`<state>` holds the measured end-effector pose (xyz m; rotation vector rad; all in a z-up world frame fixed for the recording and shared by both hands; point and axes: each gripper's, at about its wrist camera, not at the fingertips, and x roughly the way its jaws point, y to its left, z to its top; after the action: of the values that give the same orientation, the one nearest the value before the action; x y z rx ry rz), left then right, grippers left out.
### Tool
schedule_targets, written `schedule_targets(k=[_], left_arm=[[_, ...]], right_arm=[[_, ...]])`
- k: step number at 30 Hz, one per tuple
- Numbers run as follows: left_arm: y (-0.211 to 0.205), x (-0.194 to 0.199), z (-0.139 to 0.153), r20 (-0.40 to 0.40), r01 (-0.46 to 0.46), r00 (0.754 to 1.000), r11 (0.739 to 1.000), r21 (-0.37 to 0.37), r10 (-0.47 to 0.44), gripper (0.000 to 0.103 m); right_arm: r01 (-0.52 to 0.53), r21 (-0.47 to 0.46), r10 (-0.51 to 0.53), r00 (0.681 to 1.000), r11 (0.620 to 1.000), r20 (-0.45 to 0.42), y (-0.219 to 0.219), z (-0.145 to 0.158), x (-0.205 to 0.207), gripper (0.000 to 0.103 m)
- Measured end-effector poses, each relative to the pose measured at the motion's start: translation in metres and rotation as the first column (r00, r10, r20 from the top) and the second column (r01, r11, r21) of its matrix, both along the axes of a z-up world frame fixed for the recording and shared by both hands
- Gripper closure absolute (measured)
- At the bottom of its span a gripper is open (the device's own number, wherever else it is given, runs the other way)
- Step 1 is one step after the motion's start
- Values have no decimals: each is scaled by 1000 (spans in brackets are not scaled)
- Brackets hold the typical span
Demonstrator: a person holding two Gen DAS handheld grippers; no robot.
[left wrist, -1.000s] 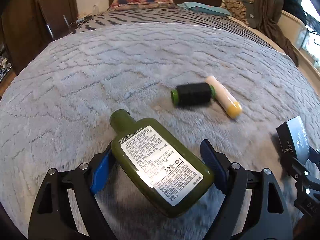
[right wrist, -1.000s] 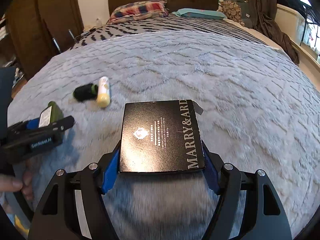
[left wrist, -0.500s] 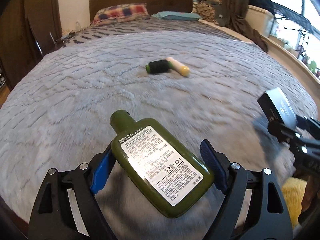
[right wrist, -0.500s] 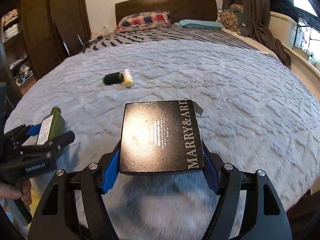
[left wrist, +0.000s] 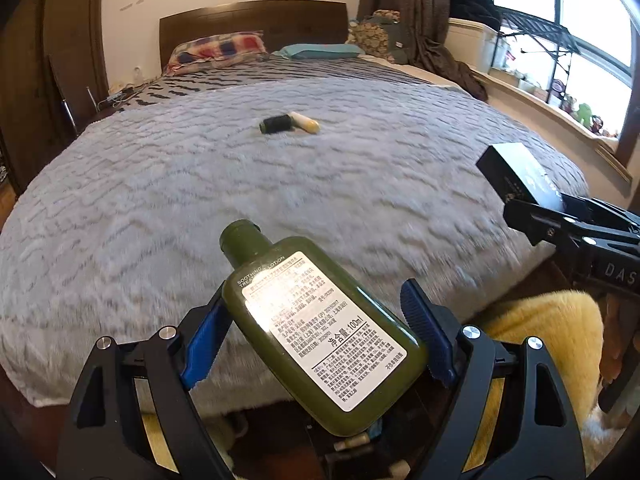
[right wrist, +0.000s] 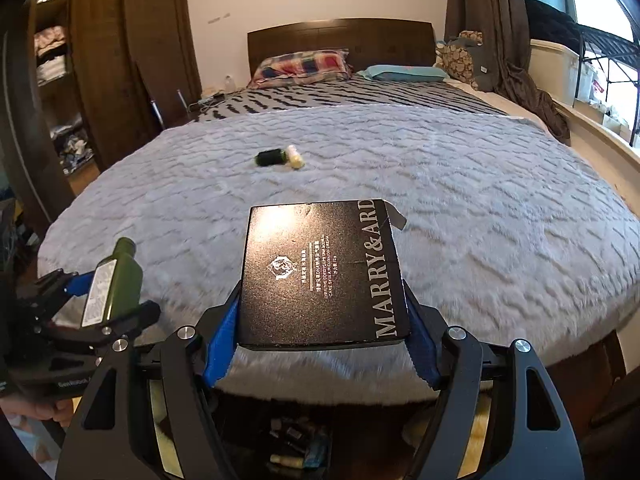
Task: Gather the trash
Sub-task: 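Lower both tools to the bin and release the bottle and box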
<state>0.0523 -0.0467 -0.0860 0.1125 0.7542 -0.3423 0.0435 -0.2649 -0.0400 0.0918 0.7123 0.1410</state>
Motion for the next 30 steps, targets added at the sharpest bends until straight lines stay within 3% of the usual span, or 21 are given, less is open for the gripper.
schedule_targets(k=[7,15,22,30], left_arm=[[1,-38,-31,-62,35,997,999,21,-33,24],[3,-50,-85,-206,40,978,999,35,-32,24],[-2,-41,-130,-319,60,947,997,53,-40,24],[-11,-34,-183,-461,96,886,993,66,-55,24]], right_arm=[[-21,13,22,996,1000,-84,8,-34,-27,31],[-62,10,62,974,998,-218,23,-80,-30,31],[-60,44,72,924,997,-375,26,-136,-22,31],[-48,36,60,869,998,-490,31,-184,-13,31]])
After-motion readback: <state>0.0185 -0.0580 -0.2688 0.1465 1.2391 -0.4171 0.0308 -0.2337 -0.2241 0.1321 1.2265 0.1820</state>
